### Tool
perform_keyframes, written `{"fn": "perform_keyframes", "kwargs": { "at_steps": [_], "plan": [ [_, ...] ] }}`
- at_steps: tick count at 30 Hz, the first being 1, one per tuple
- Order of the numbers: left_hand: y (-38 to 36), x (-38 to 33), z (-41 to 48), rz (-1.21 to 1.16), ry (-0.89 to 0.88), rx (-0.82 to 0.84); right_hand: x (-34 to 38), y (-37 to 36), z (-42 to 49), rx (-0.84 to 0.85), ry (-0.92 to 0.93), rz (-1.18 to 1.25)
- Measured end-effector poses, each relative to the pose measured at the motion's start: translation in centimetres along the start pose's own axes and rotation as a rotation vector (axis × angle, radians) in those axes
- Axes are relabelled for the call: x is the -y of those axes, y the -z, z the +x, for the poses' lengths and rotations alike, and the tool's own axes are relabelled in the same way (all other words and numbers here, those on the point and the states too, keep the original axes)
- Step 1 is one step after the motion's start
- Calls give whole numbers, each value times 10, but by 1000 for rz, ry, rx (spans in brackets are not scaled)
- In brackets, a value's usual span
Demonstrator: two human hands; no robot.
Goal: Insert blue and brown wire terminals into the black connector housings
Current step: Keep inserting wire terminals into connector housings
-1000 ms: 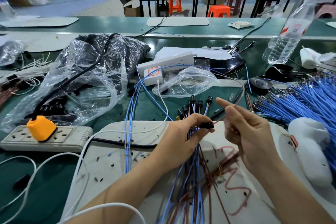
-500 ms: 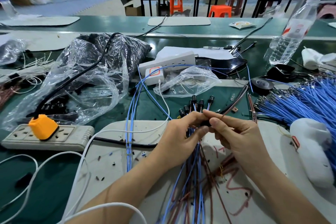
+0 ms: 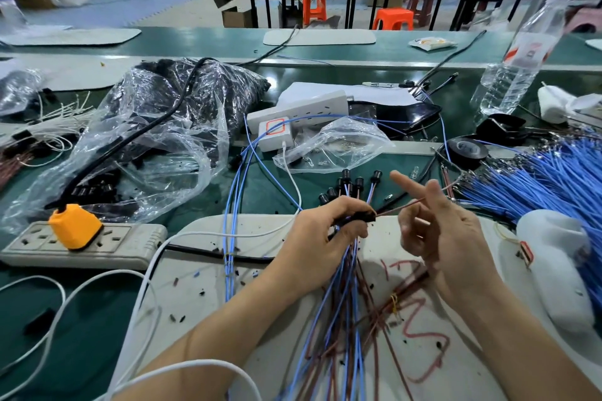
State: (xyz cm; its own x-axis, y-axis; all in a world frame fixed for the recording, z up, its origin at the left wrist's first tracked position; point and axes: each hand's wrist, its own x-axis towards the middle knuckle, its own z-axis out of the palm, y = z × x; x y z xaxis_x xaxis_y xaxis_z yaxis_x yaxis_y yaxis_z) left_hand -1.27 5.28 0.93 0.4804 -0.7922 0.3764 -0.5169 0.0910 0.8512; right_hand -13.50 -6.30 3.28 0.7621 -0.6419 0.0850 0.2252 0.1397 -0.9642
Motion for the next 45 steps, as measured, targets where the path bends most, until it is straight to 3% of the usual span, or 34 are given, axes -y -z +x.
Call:
{"fn": "perform_keyframes", "kwargs": {
  "at_steps": [5, 10, 17, 24, 28, 33, 38, 41, 45],
  "plan": [
    [1, -2, -2, 68, -84, 3, -8, -9, -3, 44, 157, -363],
    [2, -5, 1, 31, -134, -3, -14, -12, -4, 81, 201, -409],
    [6, -11, 4, -527, 149, 2, -12, -10, -4, 63, 207, -477],
    [5, -10, 5, -814, 295, 11, -17, -13, -4, 89, 226, -470],
    [5, -11, 6, -984, 335, -8, -17, -14, -4, 101, 83, -388],
    [20, -6, 16, -1355, 464, -142, -9, -9, -3, 431, -296, -62],
    [54, 9, 26, -1683, 484, -471, 1, 2, -6, 817, -541, -49],
    [61, 16, 27, -1696, 513, -603, 7, 6, -6, 999, -626, -70],
    [59, 14, 27, -1544, 494, -568, 7, 7, -7, 1158, -639, -116]
  ]
}}
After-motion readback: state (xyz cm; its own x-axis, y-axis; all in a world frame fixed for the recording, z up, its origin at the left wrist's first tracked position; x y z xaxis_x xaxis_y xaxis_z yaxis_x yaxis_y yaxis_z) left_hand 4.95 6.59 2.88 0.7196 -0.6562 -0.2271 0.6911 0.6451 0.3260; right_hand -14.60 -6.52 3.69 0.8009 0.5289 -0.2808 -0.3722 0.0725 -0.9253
